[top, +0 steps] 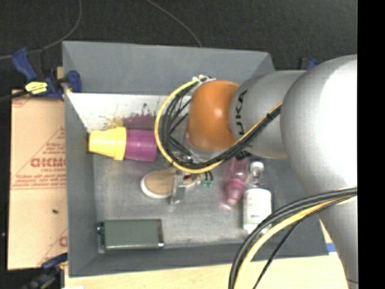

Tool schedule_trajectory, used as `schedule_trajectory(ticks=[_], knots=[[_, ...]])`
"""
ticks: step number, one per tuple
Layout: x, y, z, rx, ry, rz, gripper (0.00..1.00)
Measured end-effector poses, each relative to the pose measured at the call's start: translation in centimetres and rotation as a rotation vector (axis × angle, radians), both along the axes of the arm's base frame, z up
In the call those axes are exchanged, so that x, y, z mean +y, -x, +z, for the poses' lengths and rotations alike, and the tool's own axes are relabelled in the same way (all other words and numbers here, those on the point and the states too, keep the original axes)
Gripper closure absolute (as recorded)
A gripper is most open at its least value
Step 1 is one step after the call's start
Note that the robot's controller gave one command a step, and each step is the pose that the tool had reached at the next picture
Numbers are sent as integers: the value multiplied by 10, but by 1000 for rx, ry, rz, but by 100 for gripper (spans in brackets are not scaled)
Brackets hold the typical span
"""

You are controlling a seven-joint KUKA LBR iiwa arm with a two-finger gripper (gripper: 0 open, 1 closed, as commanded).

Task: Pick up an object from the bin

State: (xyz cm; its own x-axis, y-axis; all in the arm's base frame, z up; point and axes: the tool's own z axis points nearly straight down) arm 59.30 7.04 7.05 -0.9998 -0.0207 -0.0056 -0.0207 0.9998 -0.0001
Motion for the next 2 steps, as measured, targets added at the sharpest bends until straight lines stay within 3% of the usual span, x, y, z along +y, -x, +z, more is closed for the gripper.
schedule_trajectory(ticks=[2], knots=[[0, 0, 0, 0, 0, 0, 100]])
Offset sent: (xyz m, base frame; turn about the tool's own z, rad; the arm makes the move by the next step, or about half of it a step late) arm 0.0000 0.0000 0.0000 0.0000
